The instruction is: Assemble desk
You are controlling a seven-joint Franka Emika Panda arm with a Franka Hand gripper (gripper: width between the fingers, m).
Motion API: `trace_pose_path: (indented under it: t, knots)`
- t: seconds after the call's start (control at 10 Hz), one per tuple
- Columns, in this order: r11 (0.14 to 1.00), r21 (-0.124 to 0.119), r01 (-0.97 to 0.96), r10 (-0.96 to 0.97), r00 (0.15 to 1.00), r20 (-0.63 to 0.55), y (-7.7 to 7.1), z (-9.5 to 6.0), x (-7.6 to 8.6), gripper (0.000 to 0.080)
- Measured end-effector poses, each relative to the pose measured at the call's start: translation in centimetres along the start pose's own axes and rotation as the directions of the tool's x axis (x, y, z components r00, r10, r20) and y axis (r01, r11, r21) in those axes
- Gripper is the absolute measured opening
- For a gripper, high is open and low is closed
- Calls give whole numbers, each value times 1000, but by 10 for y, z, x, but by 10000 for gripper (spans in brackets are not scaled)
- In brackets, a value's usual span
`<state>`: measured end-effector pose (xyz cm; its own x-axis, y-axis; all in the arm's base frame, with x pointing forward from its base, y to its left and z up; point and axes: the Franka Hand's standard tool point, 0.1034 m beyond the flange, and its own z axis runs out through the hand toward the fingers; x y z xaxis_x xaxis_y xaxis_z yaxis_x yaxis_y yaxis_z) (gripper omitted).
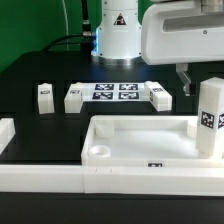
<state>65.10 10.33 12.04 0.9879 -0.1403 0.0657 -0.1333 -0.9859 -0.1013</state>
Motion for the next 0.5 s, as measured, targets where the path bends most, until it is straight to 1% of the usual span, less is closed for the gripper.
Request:
trace_pose_path:
  t: [0.2,0.3,0.4,0.5]
  knots:
    - [993,0,118,-118,993,0,0,0,0,649]
    - [975,-6,222,-222,975,-1,1,0,0,649]
    - [936,-26,352,-352,936,-4,2,1,1,649]
    - [899,-35,436,-437,900,-6,3,2,1,649]
